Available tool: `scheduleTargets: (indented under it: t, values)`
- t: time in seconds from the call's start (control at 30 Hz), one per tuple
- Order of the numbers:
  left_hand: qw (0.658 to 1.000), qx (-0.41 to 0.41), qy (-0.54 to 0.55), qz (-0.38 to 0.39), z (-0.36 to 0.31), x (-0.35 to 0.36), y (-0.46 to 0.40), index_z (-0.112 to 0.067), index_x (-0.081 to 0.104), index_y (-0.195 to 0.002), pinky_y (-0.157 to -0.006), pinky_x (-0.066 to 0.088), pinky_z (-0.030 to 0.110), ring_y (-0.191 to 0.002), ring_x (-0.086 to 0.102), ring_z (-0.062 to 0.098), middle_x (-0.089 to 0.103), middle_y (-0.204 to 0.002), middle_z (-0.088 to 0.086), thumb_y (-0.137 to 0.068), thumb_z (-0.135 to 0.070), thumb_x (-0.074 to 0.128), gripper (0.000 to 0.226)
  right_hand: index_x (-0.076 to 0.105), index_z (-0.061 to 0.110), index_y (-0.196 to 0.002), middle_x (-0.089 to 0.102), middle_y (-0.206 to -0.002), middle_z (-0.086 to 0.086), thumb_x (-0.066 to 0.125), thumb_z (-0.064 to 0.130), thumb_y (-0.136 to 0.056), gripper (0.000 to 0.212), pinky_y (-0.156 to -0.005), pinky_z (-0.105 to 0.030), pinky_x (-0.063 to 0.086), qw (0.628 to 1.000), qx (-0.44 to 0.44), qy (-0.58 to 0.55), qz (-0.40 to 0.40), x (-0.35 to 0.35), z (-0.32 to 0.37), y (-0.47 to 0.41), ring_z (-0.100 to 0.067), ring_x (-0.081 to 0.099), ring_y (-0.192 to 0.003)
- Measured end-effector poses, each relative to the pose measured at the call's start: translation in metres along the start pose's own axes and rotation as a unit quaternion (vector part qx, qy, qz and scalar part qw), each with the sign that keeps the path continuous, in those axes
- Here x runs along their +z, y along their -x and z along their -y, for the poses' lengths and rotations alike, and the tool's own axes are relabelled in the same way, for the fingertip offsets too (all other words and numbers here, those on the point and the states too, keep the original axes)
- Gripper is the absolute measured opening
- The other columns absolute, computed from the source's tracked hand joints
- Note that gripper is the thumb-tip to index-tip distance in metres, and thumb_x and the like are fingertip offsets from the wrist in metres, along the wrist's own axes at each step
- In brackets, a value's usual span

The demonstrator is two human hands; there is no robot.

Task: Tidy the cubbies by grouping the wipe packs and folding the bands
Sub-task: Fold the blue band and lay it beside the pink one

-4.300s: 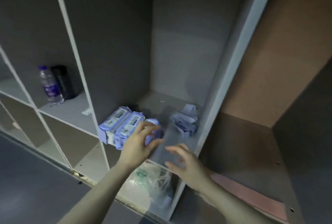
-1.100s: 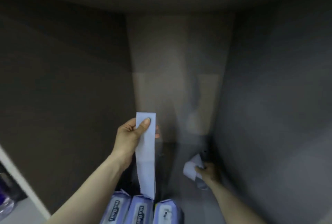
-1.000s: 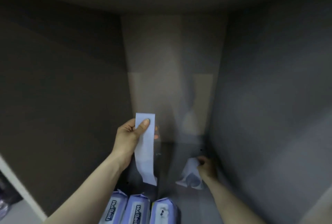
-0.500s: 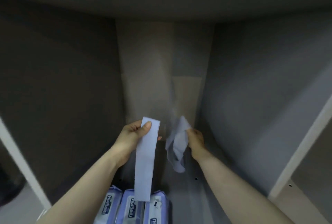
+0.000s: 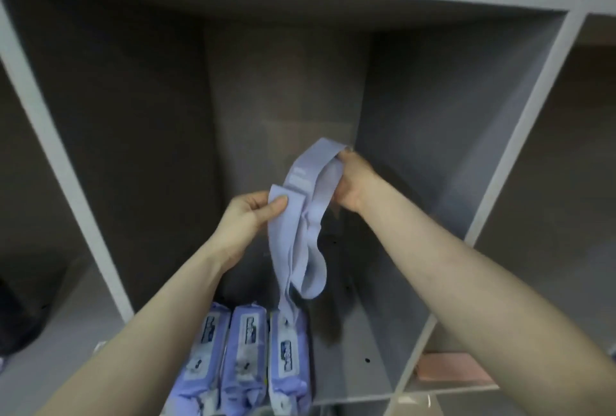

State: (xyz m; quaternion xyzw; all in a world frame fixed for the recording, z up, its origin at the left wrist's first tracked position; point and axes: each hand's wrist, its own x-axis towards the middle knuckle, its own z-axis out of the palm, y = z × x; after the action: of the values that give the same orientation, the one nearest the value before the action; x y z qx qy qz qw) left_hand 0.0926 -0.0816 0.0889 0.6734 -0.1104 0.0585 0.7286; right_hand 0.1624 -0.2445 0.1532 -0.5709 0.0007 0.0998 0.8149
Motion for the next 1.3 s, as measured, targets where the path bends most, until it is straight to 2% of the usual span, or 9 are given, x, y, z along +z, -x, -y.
scheduleTargets:
  t: [0.07,0.17,0.3,0.5,0.67,0.77,0.9,1.17,1.3]
  values:
    - [0.999,0.026,-0.012,-0.032,-0.005,0.000,0.009,-0.008,0.071,-0.083,-0.064,0.054,0.018,-0.066,0.067,0.007,0.075,-0.071,-0.004,-0.086,-0.010,0.061,0.011,0.060,0.007,-0.088,0.070,-0.084,-0.010,0.032,0.027,-0.100,0.037,-0.077,-0.035,0.049,0.998,-0.005,-0.037,-0.050,-0.004,0.003,0.007,-0.025,0.062,-0.084]
    - [0.999,0.040,-0.015,-0.020,-0.013,0.001,0.020,-0.006,0.072,-0.086,-0.066,0.056,0.022,-0.066,0.068,0.011,0.075,-0.072,-0.002,-0.085,-0.013,0.062,0.012,0.055,0.004,-0.121,0.060,-0.125,-0.015,0.033,0.028,-0.099,0.039,-0.103,-0.042,0.044,0.995,-0.006,-0.006,-0.096,-0.014,-0.002,0.021,-0.029,0.057,-0.117]
    - [0.995,-0.015,0.088,0.038,-0.029,0.006,0.028,-0.005,0.070,-0.093,-0.068,0.058,0.028,-0.069,0.068,0.016,0.073,-0.078,0.004,-0.088,-0.021,0.058,0.021,0.059,0.010,-0.117,0.063,-0.122,-0.016,0.053,0.014,-0.090,0.027,-0.099,-0.046,0.049,0.971,-0.046,0.203,-0.117,-0.029,-0.019,0.045,-0.026,0.062,-0.104]
    - [0.989,-0.035,0.139,0.031,-0.036,0.023,0.025,-0.006,0.069,-0.096,-0.069,0.057,0.028,-0.077,0.069,0.016,0.074,-0.083,0.003,-0.092,-0.020,0.054,0.021,0.056,0.016,-0.124,0.065,-0.110,-0.001,0.056,-0.014,-0.075,0.058,-0.091,-0.029,0.051,0.912,-0.180,0.363,0.068,-0.029,-0.043,0.087,-0.015,0.060,-0.105]
    - [0.989,-0.047,0.138,0.019,-0.036,0.028,0.028,-0.001,0.067,-0.106,-0.067,0.057,0.029,-0.083,0.067,0.021,0.070,-0.095,0.010,-0.091,-0.023,0.055,0.029,0.047,0.020,-0.130,0.057,-0.123,-0.014,0.039,-0.010,-0.053,0.083,-0.089,-0.045,0.038,0.935,-0.162,0.244,0.197,-0.036,-0.042,0.103,-0.033,0.053,-0.115]
    - [0.991,-0.041,0.121,0.025,-0.038,0.029,0.032,0.003,0.064,-0.112,-0.070,0.057,0.029,-0.083,0.067,0.022,0.069,-0.099,0.013,-0.091,-0.022,0.055,0.033,0.047,0.029,-0.131,0.056,-0.128,-0.008,0.048,-0.001,-0.067,0.071,-0.102,-0.039,0.040,0.939,-0.194,0.190,0.211,-0.038,-0.033,0.106,-0.025,0.053,-0.121]
    - [0.991,-0.040,0.123,0.033,-0.042,0.027,0.034,0.002,0.064,-0.114,-0.072,0.057,0.029,-0.084,0.069,0.023,0.070,-0.102,0.016,-0.092,-0.023,0.054,0.035,0.065,0.019,-0.110,0.070,-0.104,0.003,0.064,0.011,-0.085,0.026,-0.086,-0.024,0.052,0.921,-0.278,0.239,0.131,-0.029,-0.035,0.105,-0.009,0.066,-0.099]
    - [0.996,-0.013,0.087,-0.004,-0.051,0.025,0.033,-0.001,0.067,-0.110,-0.076,0.057,0.030,-0.084,0.068,0.019,0.071,-0.098,0.010,-0.092,-0.024,0.055,0.032,0.074,0.013,-0.094,0.074,-0.074,0.012,0.067,0.012,-0.084,0.012,-0.064,-0.022,0.056,0.927,-0.312,0.209,-0.009,-0.011,-0.038,0.094,-0.007,0.070,-0.075]
    - [0.997,0.013,0.043,-0.060,-0.051,0.021,0.035,-0.005,0.071,-0.101,-0.083,0.054,0.033,-0.087,0.067,0.021,0.072,-0.097,0.010,-0.088,-0.025,0.060,0.026,0.074,0.018,-0.087,0.074,-0.084,0.001,0.066,0.018,-0.085,0.008,-0.075,-0.031,0.059,0.953,-0.253,0.163,-0.044,-0.004,-0.030,0.089,-0.016,0.070,-0.083]
